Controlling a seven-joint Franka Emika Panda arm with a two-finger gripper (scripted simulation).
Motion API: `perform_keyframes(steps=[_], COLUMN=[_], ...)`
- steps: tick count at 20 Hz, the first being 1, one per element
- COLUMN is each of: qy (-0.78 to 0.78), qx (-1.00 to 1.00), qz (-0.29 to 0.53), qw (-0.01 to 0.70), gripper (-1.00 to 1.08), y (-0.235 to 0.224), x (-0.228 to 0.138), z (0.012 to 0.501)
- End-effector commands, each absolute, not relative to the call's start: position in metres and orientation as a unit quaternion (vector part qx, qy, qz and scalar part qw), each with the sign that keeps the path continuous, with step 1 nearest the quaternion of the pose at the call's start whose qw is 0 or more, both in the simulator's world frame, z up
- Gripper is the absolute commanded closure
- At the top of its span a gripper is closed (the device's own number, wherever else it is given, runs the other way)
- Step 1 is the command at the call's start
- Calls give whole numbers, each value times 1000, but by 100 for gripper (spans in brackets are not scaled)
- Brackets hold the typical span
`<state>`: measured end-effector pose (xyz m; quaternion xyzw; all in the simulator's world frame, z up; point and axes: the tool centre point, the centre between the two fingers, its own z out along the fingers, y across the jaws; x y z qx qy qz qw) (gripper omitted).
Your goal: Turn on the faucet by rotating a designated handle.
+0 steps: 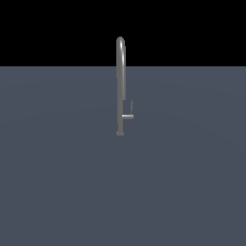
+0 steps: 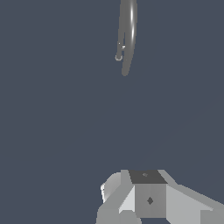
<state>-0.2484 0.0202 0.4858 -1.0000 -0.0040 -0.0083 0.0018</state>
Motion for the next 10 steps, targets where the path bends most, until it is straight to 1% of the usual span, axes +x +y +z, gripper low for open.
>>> perform_keyframes(steps=[1,10], qy=[-4,5], qx=[-1000,-1000], qz=[-8,-12], qw=[2,16], gripper=[108,108], y=[20,9], x=[-248,-246], z=[486,483])
